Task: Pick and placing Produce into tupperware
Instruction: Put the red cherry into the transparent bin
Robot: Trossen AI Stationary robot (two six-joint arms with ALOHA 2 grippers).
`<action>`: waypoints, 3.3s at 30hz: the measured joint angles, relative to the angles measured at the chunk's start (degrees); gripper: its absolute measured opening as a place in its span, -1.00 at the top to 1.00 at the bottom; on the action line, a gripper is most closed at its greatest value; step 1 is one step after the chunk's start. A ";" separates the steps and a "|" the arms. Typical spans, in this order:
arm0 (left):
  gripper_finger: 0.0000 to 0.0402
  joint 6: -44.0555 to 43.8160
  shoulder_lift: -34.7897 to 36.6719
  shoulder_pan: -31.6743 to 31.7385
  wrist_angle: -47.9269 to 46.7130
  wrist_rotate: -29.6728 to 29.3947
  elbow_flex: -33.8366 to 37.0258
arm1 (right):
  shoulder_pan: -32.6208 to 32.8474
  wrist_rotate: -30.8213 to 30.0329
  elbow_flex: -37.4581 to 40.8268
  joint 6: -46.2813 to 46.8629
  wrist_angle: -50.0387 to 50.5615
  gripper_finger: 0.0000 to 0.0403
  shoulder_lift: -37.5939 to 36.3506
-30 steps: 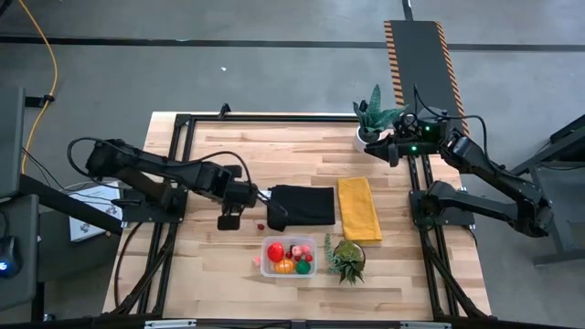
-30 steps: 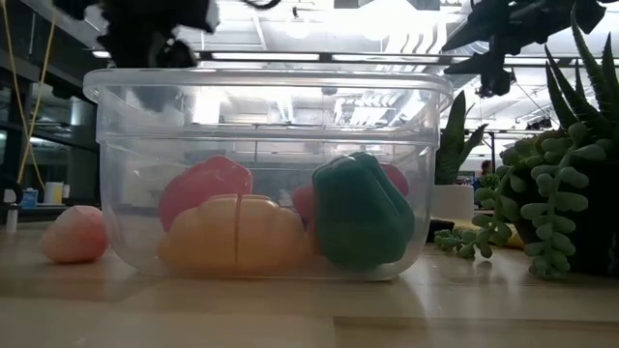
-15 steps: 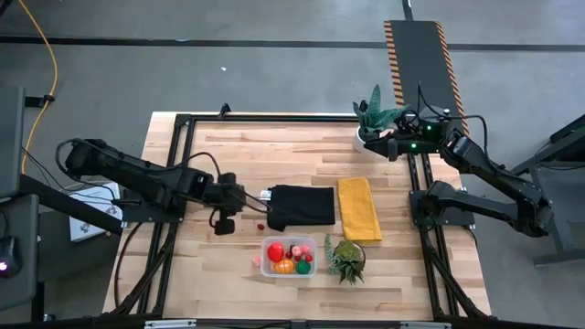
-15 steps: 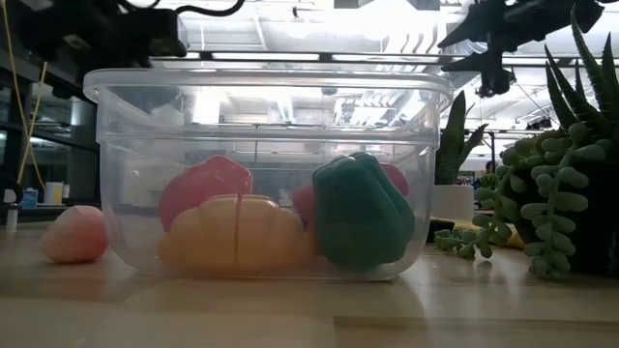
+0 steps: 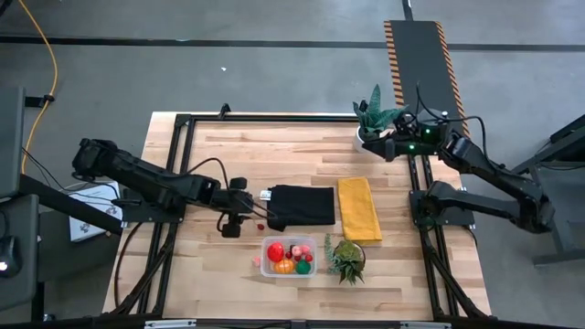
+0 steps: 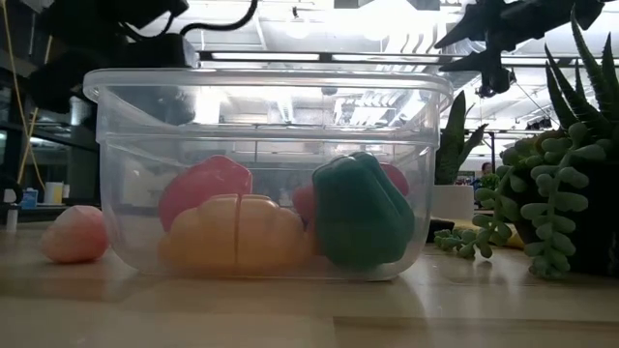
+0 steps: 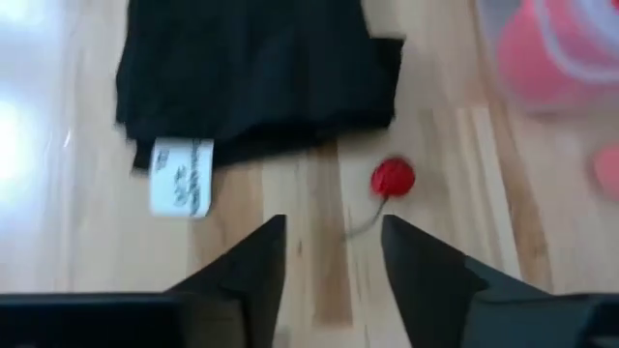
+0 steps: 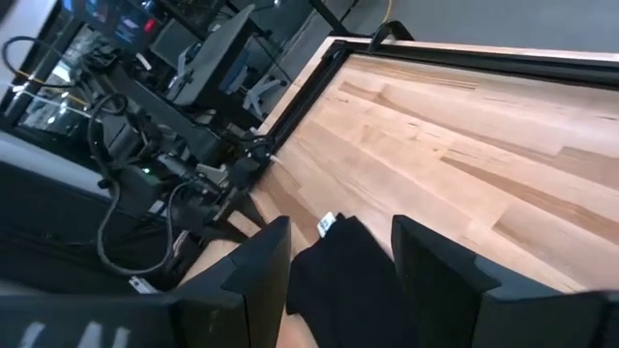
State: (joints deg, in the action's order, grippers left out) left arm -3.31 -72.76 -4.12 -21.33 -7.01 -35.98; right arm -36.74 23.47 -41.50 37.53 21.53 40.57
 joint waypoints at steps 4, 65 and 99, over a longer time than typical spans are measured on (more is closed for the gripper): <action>0.03 0.13 -2.35 0.04 2.51 2.66 -0.02 | 1.98 -1.03 0.00 1.03 0.01 0.15 0.01; 0.09 9.09 -15.73 0.00 15.54 9.60 -0.06 | 11.36 -12.92 0.00 5.02 -0.86 0.15 -0.01; 0.32 8.89 -17.13 0.00 15.15 12.60 -0.05 | 11.36 -13.51 0.00 4.47 -0.89 0.15 -0.01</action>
State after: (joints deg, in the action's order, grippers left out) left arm 5.58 -89.89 -4.12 -6.17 5.58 -36.03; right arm -25.39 9.96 -41.50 42.00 20.64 40.56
